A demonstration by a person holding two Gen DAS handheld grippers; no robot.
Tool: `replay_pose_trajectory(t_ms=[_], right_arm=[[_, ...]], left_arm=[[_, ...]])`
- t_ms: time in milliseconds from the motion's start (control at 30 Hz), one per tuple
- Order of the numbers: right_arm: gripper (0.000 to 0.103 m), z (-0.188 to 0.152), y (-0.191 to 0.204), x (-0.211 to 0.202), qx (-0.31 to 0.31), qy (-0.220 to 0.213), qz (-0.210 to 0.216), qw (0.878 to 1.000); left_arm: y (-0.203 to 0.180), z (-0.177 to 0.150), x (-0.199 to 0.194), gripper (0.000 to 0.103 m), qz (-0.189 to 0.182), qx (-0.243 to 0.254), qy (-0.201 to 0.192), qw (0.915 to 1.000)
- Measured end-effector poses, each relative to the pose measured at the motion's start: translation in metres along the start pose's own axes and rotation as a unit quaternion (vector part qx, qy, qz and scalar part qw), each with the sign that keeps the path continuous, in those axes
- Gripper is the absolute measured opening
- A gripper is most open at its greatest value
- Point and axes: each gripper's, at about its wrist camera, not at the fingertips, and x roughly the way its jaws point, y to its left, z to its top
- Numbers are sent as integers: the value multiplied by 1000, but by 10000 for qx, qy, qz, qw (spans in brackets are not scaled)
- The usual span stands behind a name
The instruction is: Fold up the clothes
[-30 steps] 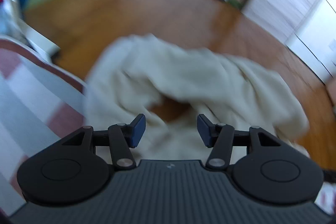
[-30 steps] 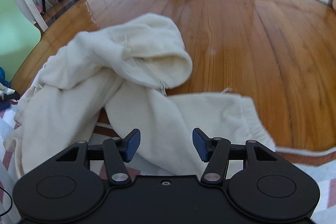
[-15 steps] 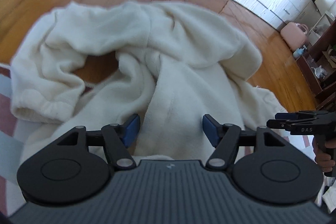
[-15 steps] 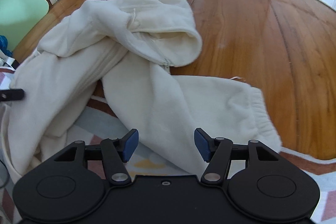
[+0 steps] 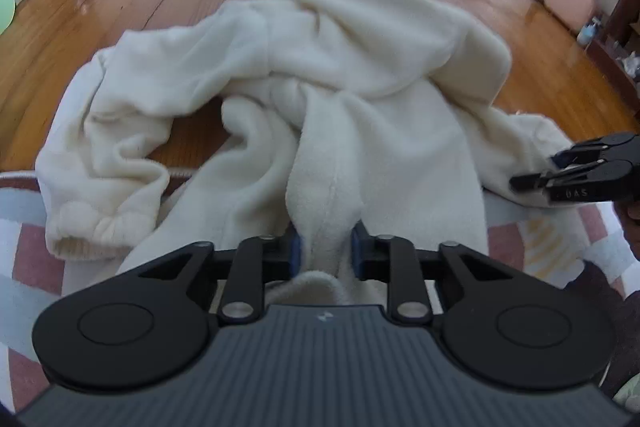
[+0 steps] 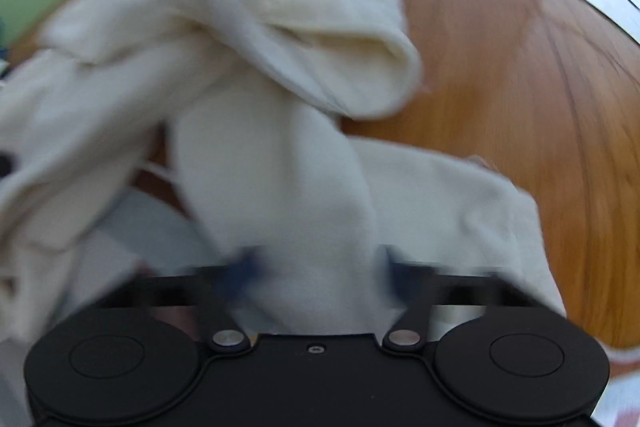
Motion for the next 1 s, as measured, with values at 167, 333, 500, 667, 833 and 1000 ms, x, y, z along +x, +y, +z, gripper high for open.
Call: replay_pose_trajectory(t_ms=[167,333,500,667,833,1000], right_arm=[[6,16,-9,-43,-324,-745,-525,9953],[6,38,-58,-67,-347,-751,-1095,9905],[5,64,-97,-108,-496,-1149,-2188,9677],[5,121,-162,-150,-42,-1715,-3314,9278],[17,112,-214,-119,584,-1154,-4616,8776],[55,44,-214,-100,2042,-701,-2990,9295]], left_arm=[[-6,5,-24,18,1005,596,-580,9915],[-1,10,-49,17,1149,490,-993,9872],[11,22,-71,16,1151,10,-1590,9805],[40,31,-81,16,816,-1075,-1857,9733],[65,6,-17,21,-219,-2374,-334,9706],[57,-4,9,26,-367,-2202,276,9744]])
